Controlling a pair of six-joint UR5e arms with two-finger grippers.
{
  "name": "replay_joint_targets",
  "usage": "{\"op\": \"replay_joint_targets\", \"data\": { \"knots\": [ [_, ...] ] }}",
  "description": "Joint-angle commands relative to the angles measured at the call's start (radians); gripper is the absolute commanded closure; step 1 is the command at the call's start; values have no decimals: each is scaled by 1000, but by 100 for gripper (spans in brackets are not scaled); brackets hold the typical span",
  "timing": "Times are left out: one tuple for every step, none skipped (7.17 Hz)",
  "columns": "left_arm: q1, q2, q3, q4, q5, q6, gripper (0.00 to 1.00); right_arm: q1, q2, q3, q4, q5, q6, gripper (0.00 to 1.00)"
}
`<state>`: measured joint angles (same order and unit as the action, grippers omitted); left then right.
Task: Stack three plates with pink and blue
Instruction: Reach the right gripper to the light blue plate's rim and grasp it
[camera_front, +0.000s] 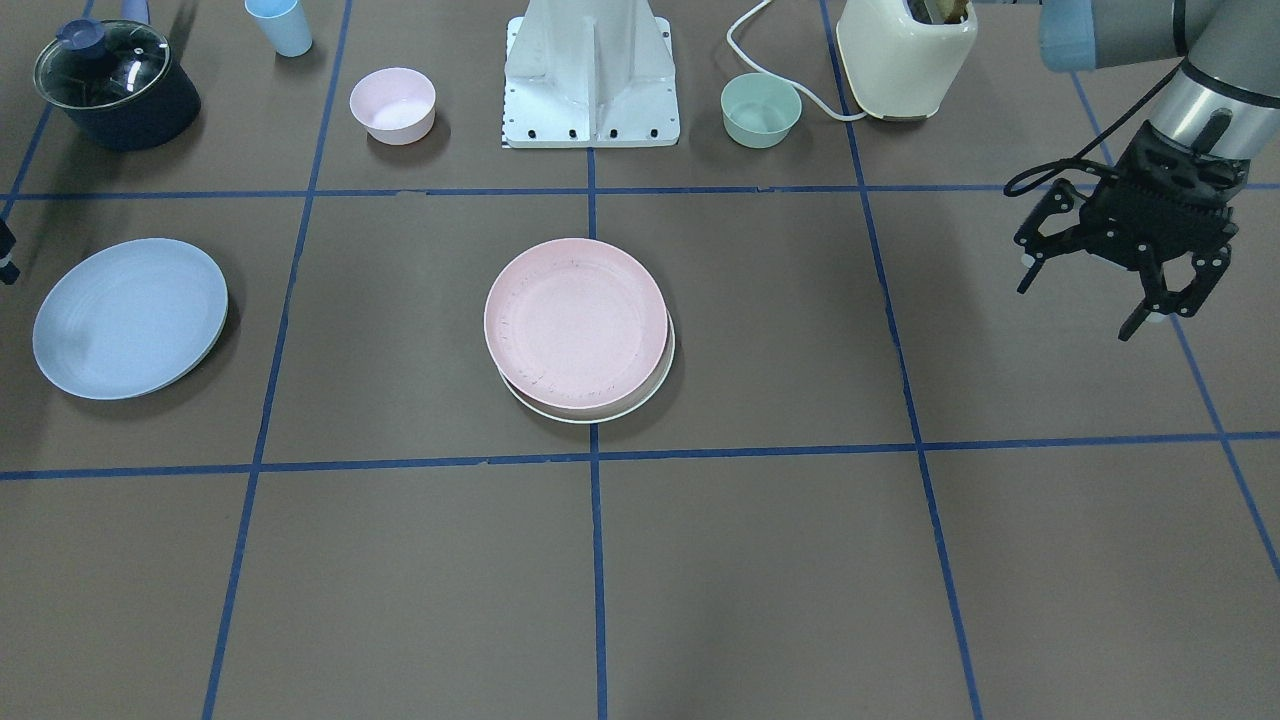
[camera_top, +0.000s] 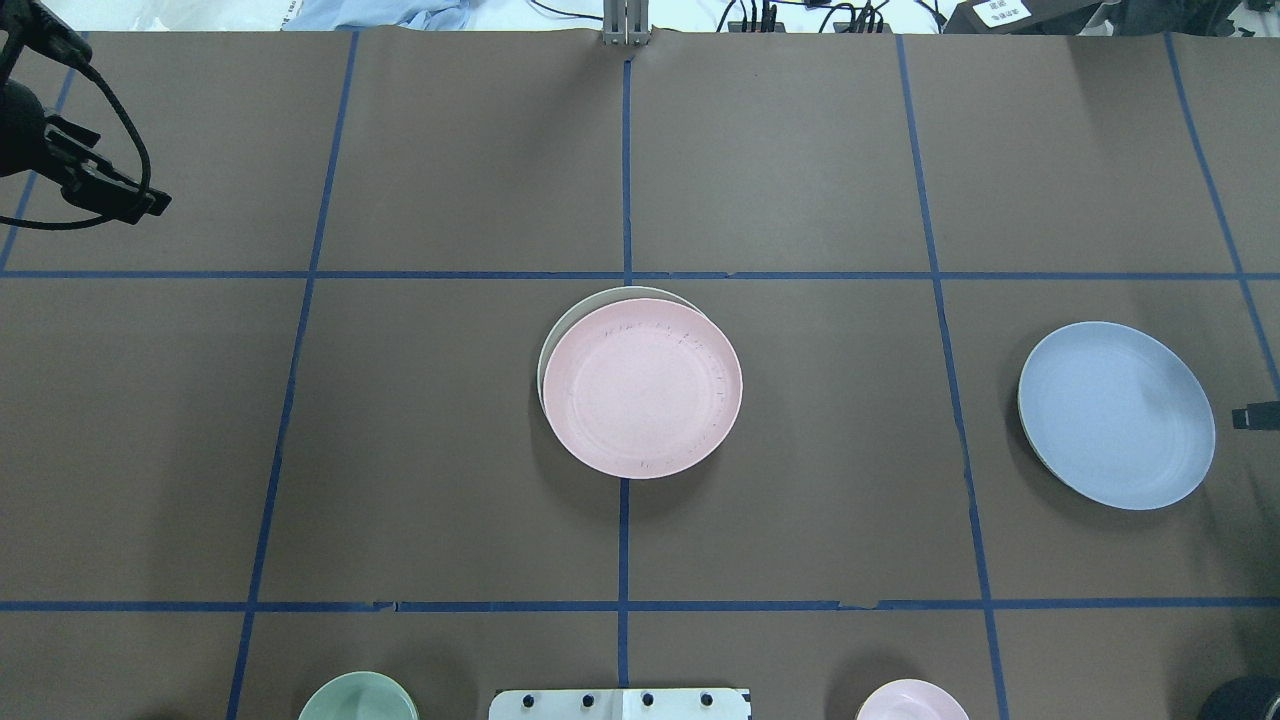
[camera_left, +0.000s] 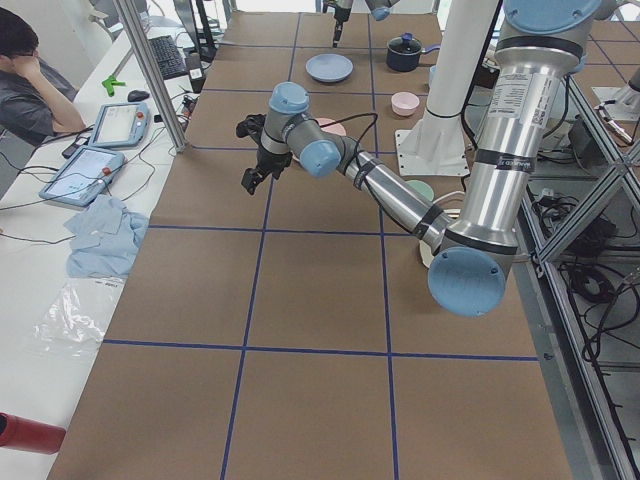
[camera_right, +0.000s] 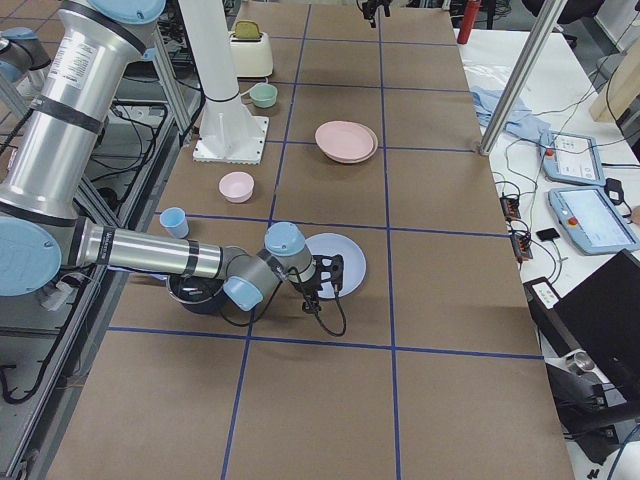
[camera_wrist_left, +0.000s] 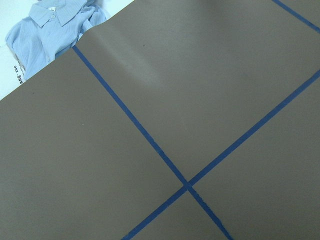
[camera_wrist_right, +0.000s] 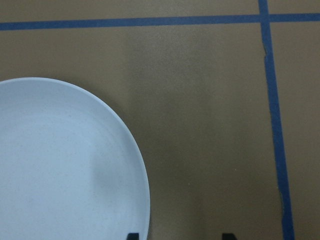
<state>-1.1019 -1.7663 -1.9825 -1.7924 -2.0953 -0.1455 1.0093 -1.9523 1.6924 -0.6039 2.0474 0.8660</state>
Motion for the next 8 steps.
{"op": "replay_joint_targets", "data": {
  "knots": [
    [2, -1, 2, -2, 0, -6, 0, -51, 9, -22, 27, -39, 45, 41],
    [2, 1, 1, -2, 0, -6, 0, -60, 10, -34, 27, -42, 48, 44],
    [1, 1, 1, -4, 1, -6, 0, -72, 15, -39, 27, -46, 47, 47],
    [1, 1, 1, -4, 1, -6, 0, -86, 16, -40, 27, -50, 47, 53],
    [2, 1, 2, -4, 1, -6, 0, -90, 22, -40, 27, -50, 47, 53],
    [2, 1, 2, -4, 1, -8, 0, -90, 24, -46, 29, -50, 47, 54],
    [4, 1, 4, -4, 1, -8, 0, -90, 39, -46, 29, -49, 48, 54],
    [4, 1, 4, -4, 1, -8, 0, -90, 52, -49, 27, -50, 48, 54]
  ]
}}
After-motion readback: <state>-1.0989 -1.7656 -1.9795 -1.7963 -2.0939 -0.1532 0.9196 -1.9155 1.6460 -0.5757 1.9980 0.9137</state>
